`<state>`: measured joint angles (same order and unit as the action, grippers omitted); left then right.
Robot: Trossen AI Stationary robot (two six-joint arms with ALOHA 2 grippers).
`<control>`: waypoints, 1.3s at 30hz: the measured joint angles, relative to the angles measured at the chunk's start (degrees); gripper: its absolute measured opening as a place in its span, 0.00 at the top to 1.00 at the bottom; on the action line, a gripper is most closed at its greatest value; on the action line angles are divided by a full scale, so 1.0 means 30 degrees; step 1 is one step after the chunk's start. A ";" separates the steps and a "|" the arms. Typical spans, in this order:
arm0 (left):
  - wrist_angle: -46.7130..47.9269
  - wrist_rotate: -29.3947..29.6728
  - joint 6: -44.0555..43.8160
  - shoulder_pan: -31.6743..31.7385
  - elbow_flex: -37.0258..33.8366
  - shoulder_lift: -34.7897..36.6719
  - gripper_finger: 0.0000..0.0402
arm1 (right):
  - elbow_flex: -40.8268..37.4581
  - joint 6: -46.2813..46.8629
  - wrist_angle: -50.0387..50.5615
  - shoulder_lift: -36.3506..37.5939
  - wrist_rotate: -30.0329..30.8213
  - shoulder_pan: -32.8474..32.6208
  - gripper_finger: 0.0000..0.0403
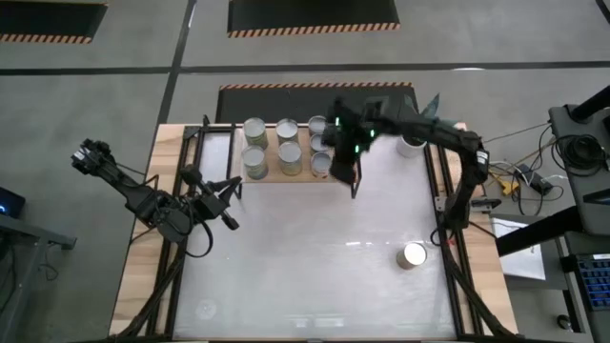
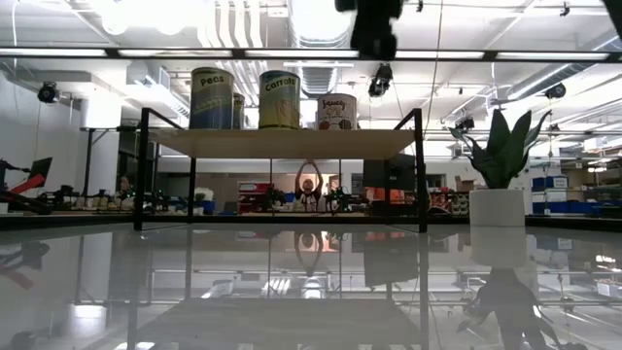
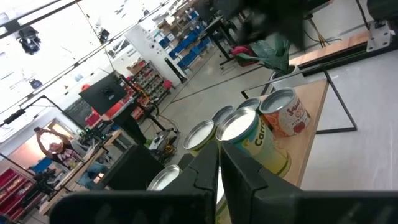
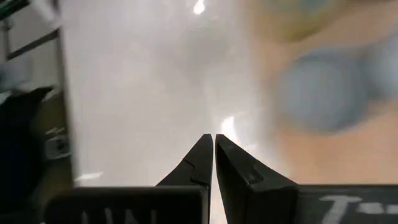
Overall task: Pick and place cans onto a shelf
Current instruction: Put the canned pineapple on the shelf
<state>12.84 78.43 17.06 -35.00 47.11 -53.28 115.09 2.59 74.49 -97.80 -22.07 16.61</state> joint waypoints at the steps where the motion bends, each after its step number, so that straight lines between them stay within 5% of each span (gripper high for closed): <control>1: -0.0002 0.0000 -0.0015 0.0000 0.0000 -0.0002 1.00 | -0.0365 0.0945 0.0015 0.0066 -0.0140 -0.0795 0.98; 10: 0.0000 -0.0007 -0.0495 -0.0029 0.0000 -0.0007 1.00 | -0.6527 0.7146 0.1082 0.0539 -0.0152 -0.8279 0.98; 17: 0.0015 -0.0453 -0.0517 -0.0029 0.0000 -0.0007 1.00 | -1.1695 1.5497 0.3336 0.2263 0.1512 -1.1654 0.98; 27: 0.0000 -0.0699 -0.0430 -0.0022 0.0000 0.0000 1.00 | -1.4473 2.1687 0.1011 0.4804 0.2429 -1.2754 0.86; 39: 0.0007 -0.0707 -0.0423 -0.0022 0.0000 0.0000 1.00 | -1.5197 2.3167 0.0994 0.4279 0.2376 -1.3335 0.65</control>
<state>12.86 76.31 15.79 -35.07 47.11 -53.28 69.50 72.09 77.47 -84.97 -14.94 -23.40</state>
